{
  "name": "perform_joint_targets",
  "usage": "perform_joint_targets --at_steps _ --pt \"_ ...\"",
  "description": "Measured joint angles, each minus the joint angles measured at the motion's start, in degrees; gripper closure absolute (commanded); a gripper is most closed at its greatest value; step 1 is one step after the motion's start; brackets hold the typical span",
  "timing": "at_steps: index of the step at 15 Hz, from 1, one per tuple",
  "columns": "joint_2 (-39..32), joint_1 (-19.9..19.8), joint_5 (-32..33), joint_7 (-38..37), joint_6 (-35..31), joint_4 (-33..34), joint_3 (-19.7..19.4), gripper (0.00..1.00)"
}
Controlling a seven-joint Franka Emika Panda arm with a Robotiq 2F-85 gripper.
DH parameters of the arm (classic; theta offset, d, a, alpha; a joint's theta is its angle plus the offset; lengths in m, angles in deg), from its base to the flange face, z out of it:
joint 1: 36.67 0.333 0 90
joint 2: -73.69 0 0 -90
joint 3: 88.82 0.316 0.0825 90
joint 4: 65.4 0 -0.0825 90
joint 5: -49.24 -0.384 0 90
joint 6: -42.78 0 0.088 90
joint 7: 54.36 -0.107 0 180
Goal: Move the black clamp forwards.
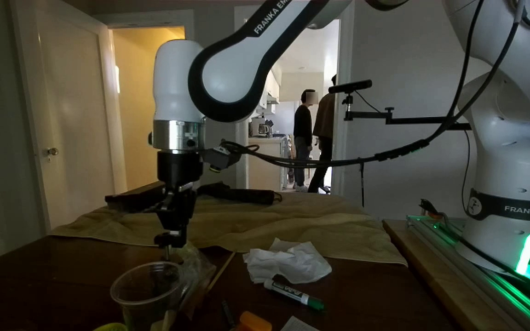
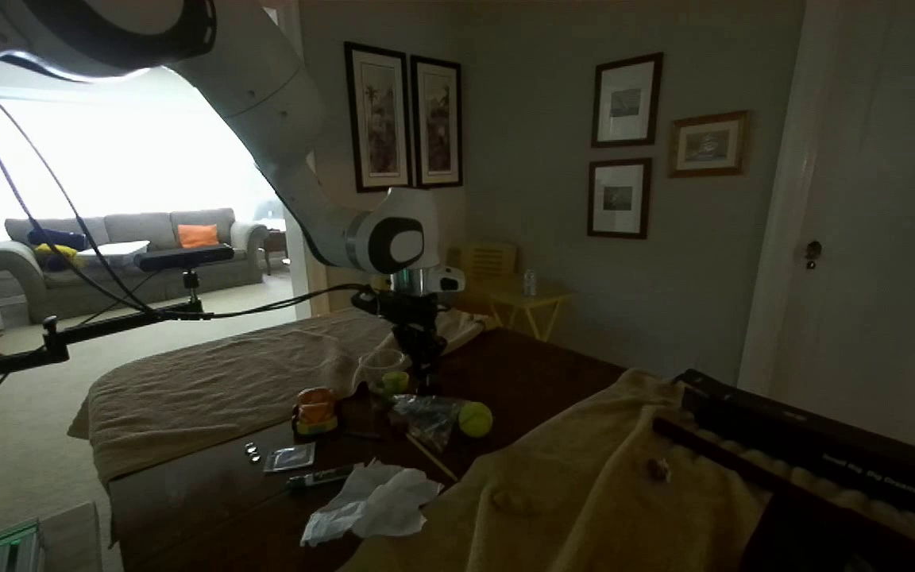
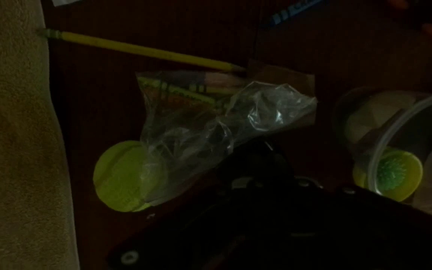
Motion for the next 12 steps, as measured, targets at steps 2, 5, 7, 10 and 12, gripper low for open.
perform_joint_targets --at_steps 2,5,7,10,12 --pt "0.0 -2.1 -0.9 7.1 1.2 0.2 1.9 0.96" --pt "0.0 -4.4 -1.3 16.6 4.1 0.7 4.1 0.96" --pt "0.0 -5.0 -1.2 22.1 6.5 1.2 4.6 0.97" --pt "0.0 -4.9 -0.4 29.4 10.1 2.0 5.0 0.66" --pt "0.0 -4.7 0.7 32.9 11.9 2.2 5.2 0.62"
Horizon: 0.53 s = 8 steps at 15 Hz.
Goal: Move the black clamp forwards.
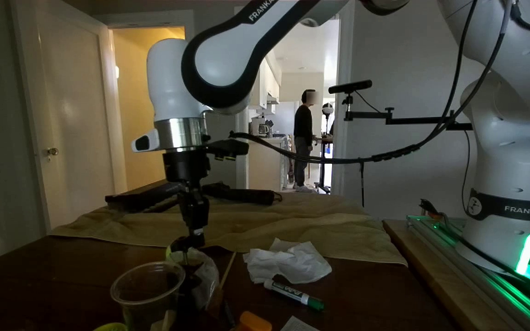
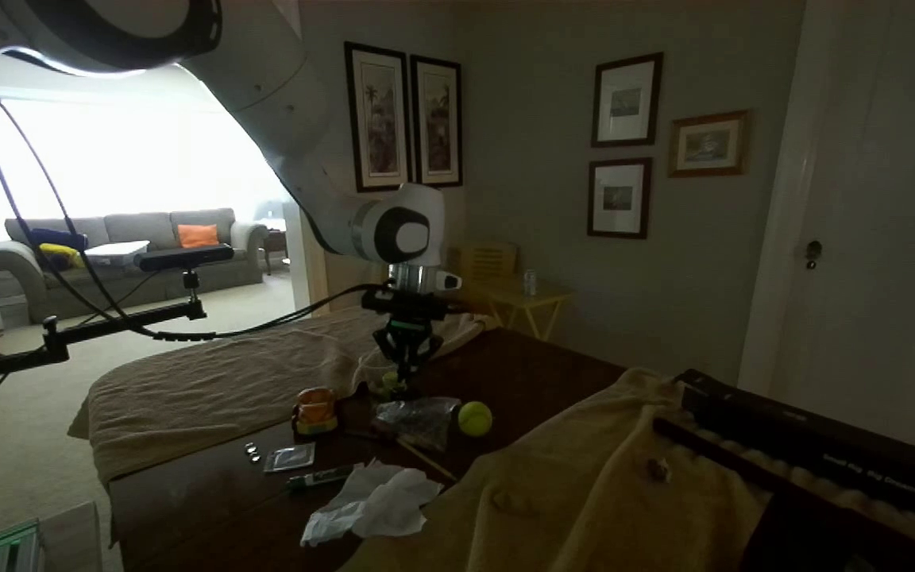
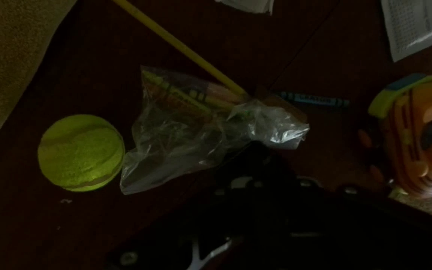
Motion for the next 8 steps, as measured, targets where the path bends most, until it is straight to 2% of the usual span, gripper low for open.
perform_joint_targets --at_steps 2,8 --pt "-0.1 0.6 1.2 0.1 0.0 0.0 -0.2 0.49" --pt "0.0 2.1 2.2 -6.1 -2.2 -0.1 -2.3 0.08"
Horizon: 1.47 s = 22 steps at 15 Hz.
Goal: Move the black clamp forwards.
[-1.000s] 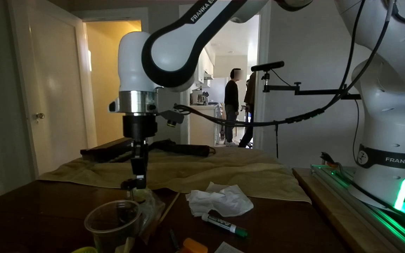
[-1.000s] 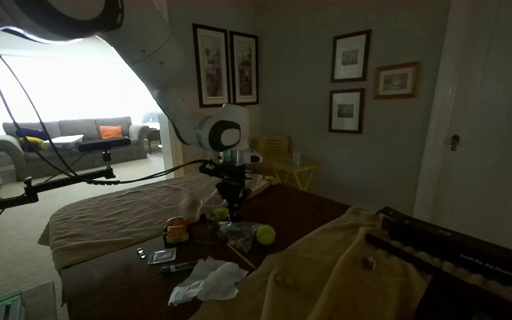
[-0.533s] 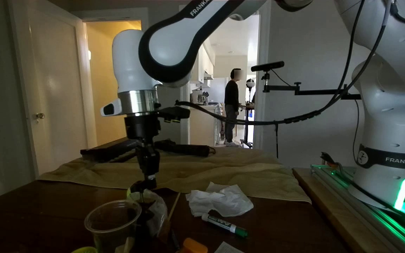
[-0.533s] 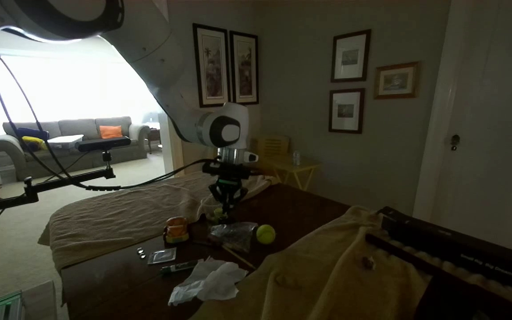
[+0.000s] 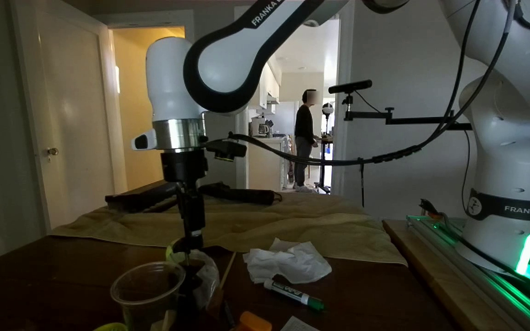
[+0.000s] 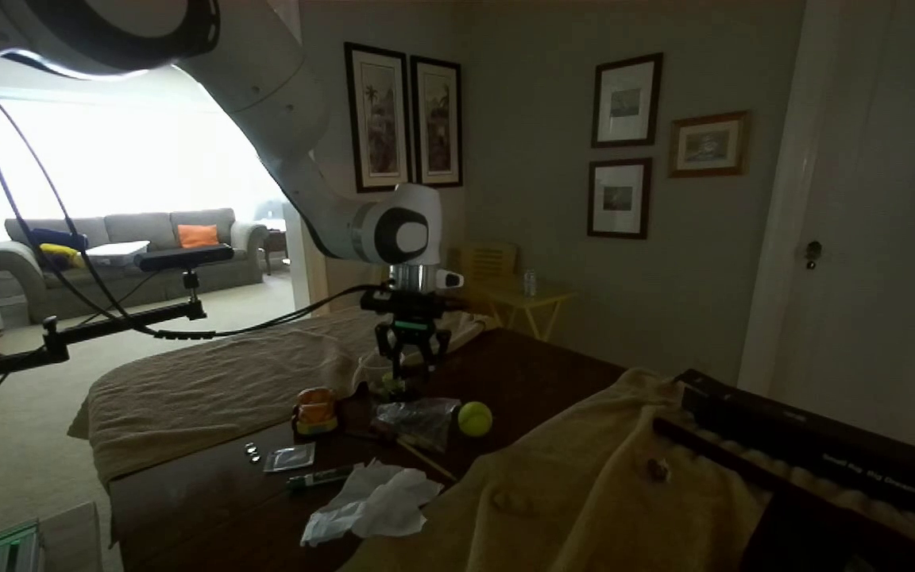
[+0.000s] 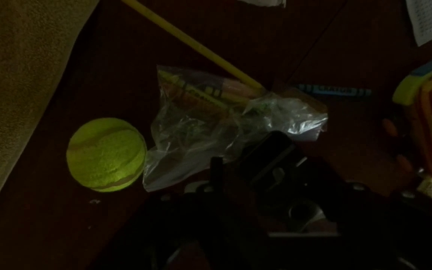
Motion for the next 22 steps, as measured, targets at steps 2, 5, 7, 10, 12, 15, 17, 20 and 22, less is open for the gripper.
perform_joint_targets --at_steps 2,5,7,10,12,15,17,20,22 --pt "0.2 0.0 0.0 -1.6 0.2 -0.3 -0.3 0.00" --pt "0.4 0.0 0.0 -3.9 0.7 -0.7 -0.4 0.00" --pt "0.5 0.1 -0.2 -5.7 1.2 -0.9 -0.3 0.00" --pt "1.0 0.2 -0.6 -7.7 2.4 -2.2 0.1 0.00" --pt "1.5 0.7 -0.7 -10.6 2.2 -3.0 0.2 0.00" --pt "1.8 1.7 -0.8 -17.8 -0.4 -4.0 -0.1 0.00" --pt "1.8 3.0 -0.7 -23.2 -5.1 -4.8 -0.9 0.00" --pt "1.8 6.2 0.3 -31.0 -12.5 -6.3 -3.9 0.00" --pt "1.8 8.6 1.5 -35.8 -14.8 -6.9 -6.5 0.00"
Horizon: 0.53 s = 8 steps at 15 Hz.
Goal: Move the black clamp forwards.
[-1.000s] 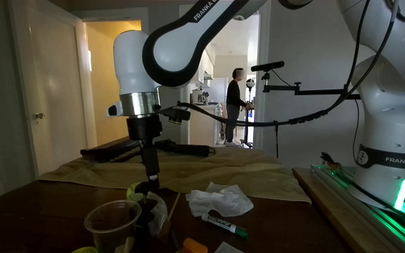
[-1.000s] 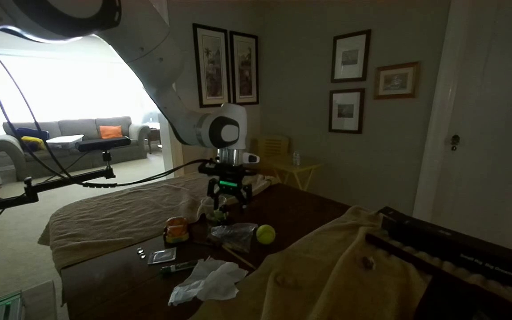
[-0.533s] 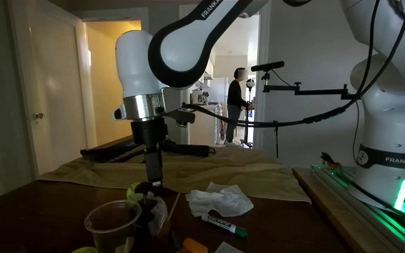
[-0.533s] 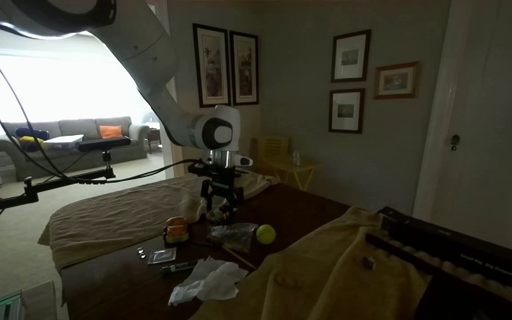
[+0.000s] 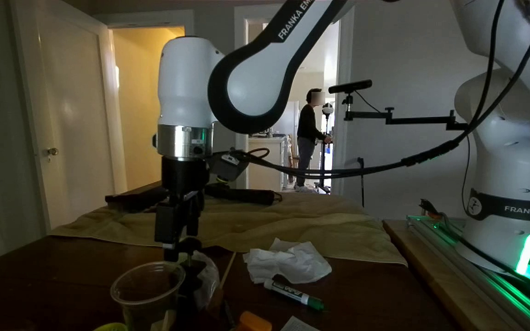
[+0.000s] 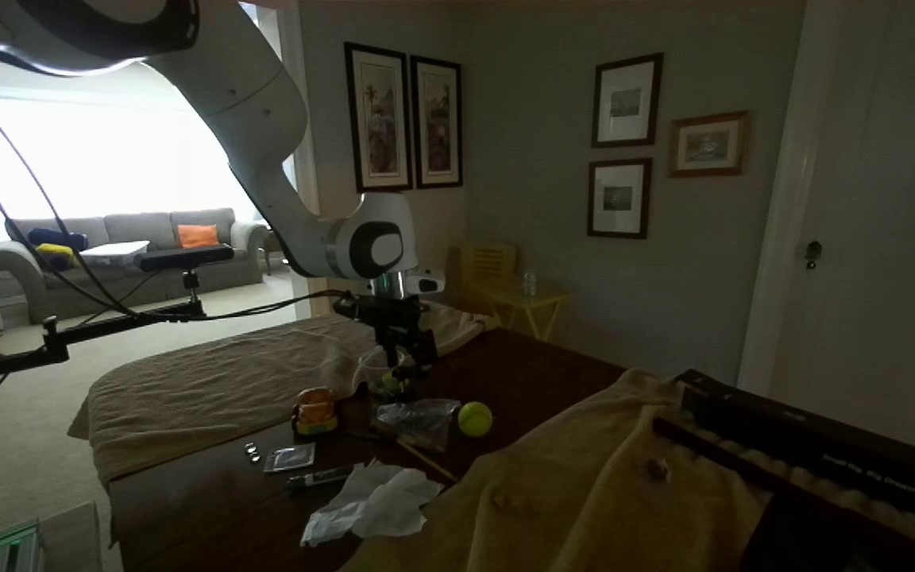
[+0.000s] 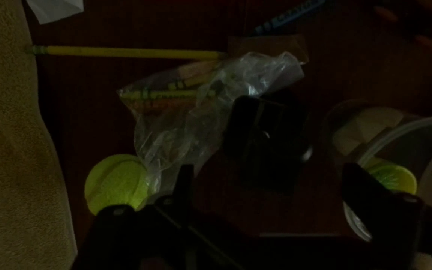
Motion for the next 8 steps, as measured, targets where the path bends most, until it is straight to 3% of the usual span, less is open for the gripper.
perform_joint_targets --at_steps 3,8 --pt "0.0 2.6 0.6 -4.9 -0.1 -0.2 -2.8 0.00" --pt "0.0 3.8 0.6 -8.1 0.4 -0.6 -3.9 0.00"
